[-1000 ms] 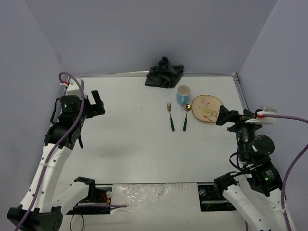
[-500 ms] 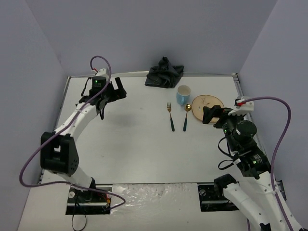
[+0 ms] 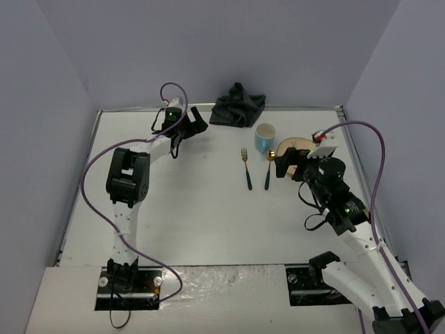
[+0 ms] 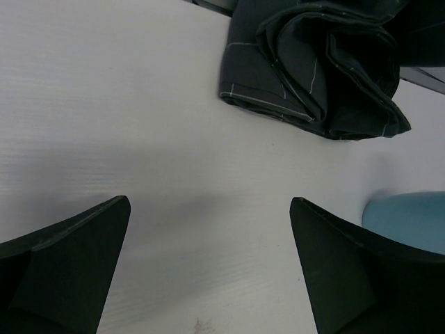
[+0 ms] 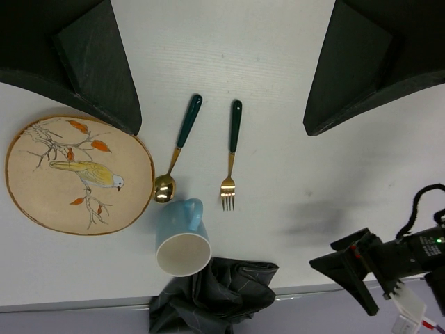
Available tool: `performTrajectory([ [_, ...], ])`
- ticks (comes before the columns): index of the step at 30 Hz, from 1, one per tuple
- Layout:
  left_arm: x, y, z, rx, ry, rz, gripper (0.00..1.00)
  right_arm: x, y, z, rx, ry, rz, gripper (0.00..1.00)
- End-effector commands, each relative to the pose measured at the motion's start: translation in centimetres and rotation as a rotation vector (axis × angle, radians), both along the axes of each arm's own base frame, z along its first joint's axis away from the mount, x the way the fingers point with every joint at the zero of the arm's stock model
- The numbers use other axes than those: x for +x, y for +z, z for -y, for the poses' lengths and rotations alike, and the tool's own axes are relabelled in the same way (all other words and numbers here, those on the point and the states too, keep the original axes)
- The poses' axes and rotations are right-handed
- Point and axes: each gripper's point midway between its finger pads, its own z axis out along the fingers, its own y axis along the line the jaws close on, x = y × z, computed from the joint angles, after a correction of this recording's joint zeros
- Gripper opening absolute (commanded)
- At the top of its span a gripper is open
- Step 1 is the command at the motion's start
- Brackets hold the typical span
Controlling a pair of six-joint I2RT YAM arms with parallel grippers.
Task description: Set the dinner table for one person
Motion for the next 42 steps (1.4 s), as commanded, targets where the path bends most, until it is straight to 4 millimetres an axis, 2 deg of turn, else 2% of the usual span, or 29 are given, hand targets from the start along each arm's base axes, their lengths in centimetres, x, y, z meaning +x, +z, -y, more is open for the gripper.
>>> performTrajectory([
  [1,3.8,5.4,3.9,-0.138,-0.030,0.199,0.96,1.0,1.4,-1.9,0.066,0.059,0.055,1.00],
  [4,5.0,5.1,5.3,-0.144,-0.037,0.226,0.92,1.3,0.5,-2.2,0.066,0.066,0.031,1.00],
  [7,6.0,3.5,6.0,-0.147,-0.032,0.222,0.91,1.5,-0.1,-2.4,0.072,0.067,0.013,1.00],
  [8,6.6,4.0,6.3,-0.156,-0.032,0.238,0.91,1.5,-0.2,-2.5,0.075,0.069,0.010,1.00],
  [10,7.2,2.7,6.4,-0.153,-0.024,0.231,0.90,1.5,-0.3,-2.6,0.081,0.075,0.005,1.00],
  [11,7.4,3.4,6.5,-0.160,-0.025,0.245,0.90,1.6,-0.4,-2.7,0.083,0.075,0.001,1.00],
  [16,9.0,0.6,7.0,-0.177,-0.007,0.233,0.85,1.5,-0.9,-3.1,0.105,0.086,-0.015,1.00],
  [20,9.5,-0.9,7.0,-0.196,0.009,0.215,0.76,1.3,-1.2,-3.2,0.112,0.094,-0.024,1.00],
  [23,9.9,-1.6,7.1,-0.208,0.018,0.211,0.58,1.3,-1.2,-3.2,0.112,0.090,-0.024,1.00],
  [27,10.5,-1.8,7.2,-0.228,0.023,0.215,0.28,1.4,-1.2,-3.1,0.111,0.084,-0.026,1.00],
  [28,10.5,-1.7,7.2,-0.230,0.022,0.219,0.17,1.4,-1.3,-3.1,0.112,0.084,-0.027,1.00],
  [29,10.6,-1.5,7.1,-0.231,0.024,0.227,0.06,1.5,-1.3,-3.2,0.112,0.085,-0.029,1.00],
  [30,10.7,-1.3,6.9,-0.232,0.026,0.234,0.01,1.5,-1.3,-3.2,0.113,0.085,-0.030,1.00],
  [33,10.7,-0.3,6.4,-0.233,0.032,0.246,0.00,1.5,-1.3,-3.2,0.111,0.087,-0.029,1.00],
  [36,10.1,0.8,4.5,-0.239,0.062,0.249,0.00,1.5,-1.0,-3.3,0.103,0.094,-0.022,1.00],
  [37,9.5,0.1,3.2,-0.231,0.079,0.226,0.00,1.6,-0.9,-3.3,0.101,0.093,-0.020,1.00],
  [38,9.2,2.8,2.5,-0.240,0.086,0.262,0.00,1.7,-0.9,-3.3,0.099,0.092,-0.023,1.00],
  [40,7.6,4.5,-0.4,-0.218,0.128,0.253,0.00,2.0,-0.8,-3.5,0.094,0.097,-0.026,1.00],
  [41,6.8,7.0,-2.1,-0.220,0.150,0.267,0.00,2.2,-0.5,-3.7,0.094,0.104,-0.022,1.00],
  [42,5.8,7.4,-3.3,-0.215,0.167,0.249,0.00,2.4,-0.5,-3.9,0.090,0.113,-0.027,1.00],
])
